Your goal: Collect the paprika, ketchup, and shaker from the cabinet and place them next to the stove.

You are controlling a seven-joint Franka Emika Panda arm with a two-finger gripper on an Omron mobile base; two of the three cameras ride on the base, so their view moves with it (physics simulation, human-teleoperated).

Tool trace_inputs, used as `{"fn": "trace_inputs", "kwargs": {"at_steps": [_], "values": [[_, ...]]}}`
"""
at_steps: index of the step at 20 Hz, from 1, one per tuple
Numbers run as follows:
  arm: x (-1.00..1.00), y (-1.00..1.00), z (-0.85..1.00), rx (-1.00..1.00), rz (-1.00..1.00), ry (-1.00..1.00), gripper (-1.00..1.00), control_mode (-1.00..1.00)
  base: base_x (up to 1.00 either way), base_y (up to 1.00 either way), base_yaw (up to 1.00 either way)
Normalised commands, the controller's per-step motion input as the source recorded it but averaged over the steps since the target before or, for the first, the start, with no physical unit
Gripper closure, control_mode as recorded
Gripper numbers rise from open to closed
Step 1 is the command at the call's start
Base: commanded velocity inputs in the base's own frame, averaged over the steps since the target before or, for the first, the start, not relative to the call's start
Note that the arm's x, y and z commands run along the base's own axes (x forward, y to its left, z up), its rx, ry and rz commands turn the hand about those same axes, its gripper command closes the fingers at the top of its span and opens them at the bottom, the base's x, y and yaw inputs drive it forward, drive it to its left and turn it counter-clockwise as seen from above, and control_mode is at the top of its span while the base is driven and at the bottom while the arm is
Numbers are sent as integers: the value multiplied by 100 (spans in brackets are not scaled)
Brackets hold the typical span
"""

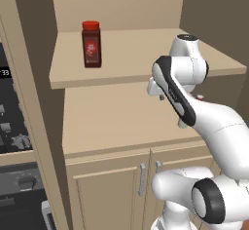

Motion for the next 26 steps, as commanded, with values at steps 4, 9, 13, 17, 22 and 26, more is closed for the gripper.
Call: {"fn": "trace_inputs", "kwargs": {"at_steps": [4, 9, 13, 17, 22, 26], "values": [[-24, 0, -2, 0, 0, -3, -100, -100, 0, 0, 0], [-72, -1, 12, 4, 2, -52, -100, -100, 0, 0, 0], [-33, 24, 53, 0, 3, -57, -100, -100, 0, 0, 0], [-10, 38, 65, 0, 5, -47, -100, -100, 0, 0, 0], [0, 32, 84, 2, 3, -41, -100, -100, 0, 0, 0], [-3, 29, 72, 4, 0, -34, -100, -100, 0, 0, 0]]}}
